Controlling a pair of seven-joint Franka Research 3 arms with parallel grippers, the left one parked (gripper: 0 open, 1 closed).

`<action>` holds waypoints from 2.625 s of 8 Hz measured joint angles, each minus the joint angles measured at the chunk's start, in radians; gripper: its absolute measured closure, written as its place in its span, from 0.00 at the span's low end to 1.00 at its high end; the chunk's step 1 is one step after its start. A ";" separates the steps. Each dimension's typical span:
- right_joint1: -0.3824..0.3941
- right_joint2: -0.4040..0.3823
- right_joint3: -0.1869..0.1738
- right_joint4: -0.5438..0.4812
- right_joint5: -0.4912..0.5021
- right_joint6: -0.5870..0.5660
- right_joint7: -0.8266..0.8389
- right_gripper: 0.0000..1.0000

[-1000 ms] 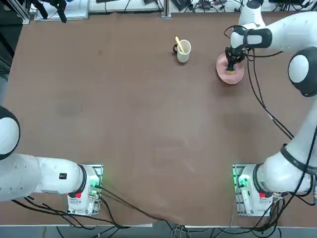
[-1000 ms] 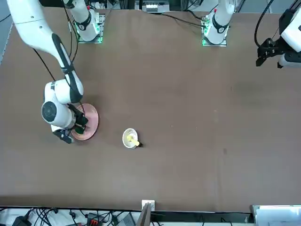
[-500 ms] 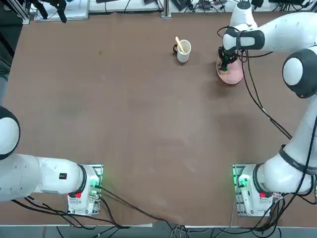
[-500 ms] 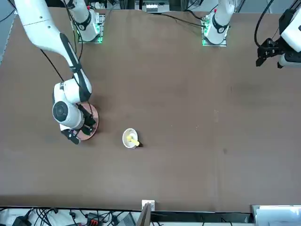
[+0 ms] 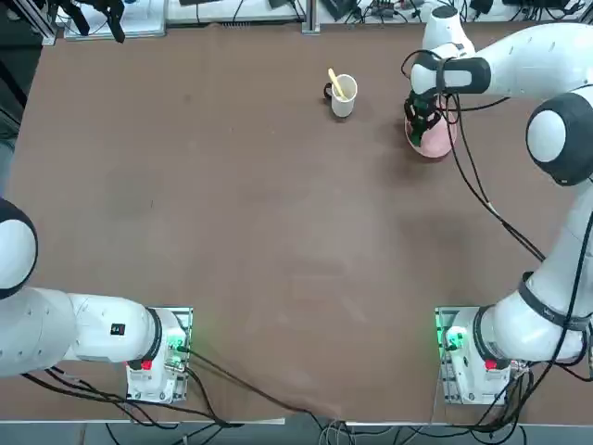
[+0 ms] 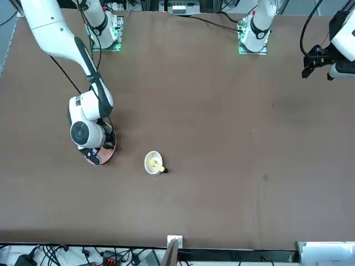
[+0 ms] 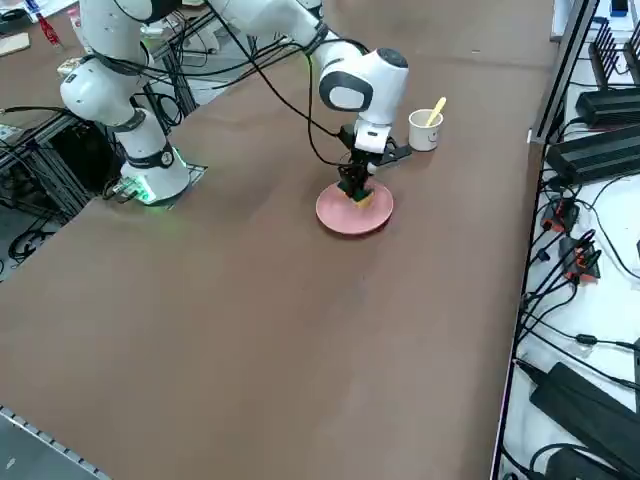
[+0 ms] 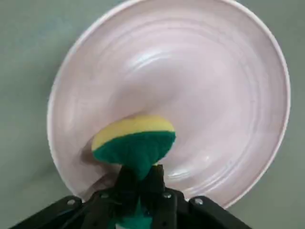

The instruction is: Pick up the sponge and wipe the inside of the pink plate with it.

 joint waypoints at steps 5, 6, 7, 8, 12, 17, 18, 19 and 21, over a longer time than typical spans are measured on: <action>-0.068 -0.055 0.000 -0.097 0.003 -0.026 -0.095 0.93; -0.087 -0.064 0.000 -0.115 0.003 -0.026 -0.127 0.93; -0.100 -0.069 0.000 -0.123 0.003 -0.025 -0.149 0.93; -0.108 -0.072 -0.001 -0.126 0.003 -0.025 -0.175 0.93; -0.133 -0.075 -0.016 -0.114 0.001 -0.022 -0.304 0.93; -0.190 -0.155 -0.030 0.036 -0.007 -0.230 -0.528 0.93; -0.235 -0.187 -0.032 0.038 -0.007 -0.252 -0.603 0.93; -0.284 -0.211 -0.033 0.028 -0.007 -0.262 -0.671 0.93; -0.370 -0.227 -0.035 -0.004 -0.007 -0.259 -0.809 0.93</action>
